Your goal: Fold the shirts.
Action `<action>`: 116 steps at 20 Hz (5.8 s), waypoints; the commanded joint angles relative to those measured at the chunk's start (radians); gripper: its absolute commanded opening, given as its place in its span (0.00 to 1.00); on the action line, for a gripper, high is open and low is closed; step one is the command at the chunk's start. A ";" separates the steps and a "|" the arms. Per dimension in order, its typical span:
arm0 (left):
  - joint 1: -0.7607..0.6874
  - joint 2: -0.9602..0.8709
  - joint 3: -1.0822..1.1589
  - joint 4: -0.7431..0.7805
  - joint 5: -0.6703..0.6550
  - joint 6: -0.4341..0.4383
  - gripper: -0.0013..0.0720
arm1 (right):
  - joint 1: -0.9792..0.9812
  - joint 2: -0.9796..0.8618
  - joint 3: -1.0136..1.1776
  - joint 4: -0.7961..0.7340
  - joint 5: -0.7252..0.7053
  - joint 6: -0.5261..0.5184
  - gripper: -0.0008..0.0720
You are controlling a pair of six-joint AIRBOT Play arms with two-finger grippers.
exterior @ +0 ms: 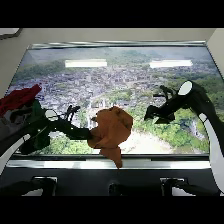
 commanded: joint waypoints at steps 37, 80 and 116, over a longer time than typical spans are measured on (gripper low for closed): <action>-0.002 0.039 -0.018 -0.106 0.061 0.131 0.06 | 0.230 0.059 -0.223 0.251 -0.441 -0.221 0.07; 0.291 -0.093 0.457 0.177 -0.235 -0.070 0.96 | -0.140 -0.056 0.202 0.021 -0.092 0.011 0.98; 0.425 0.689 0.628 -0.046 0.324 -0.030 0.06 | -0.164 0.509 0.434 -0.098 -0.517 -0.126 0.07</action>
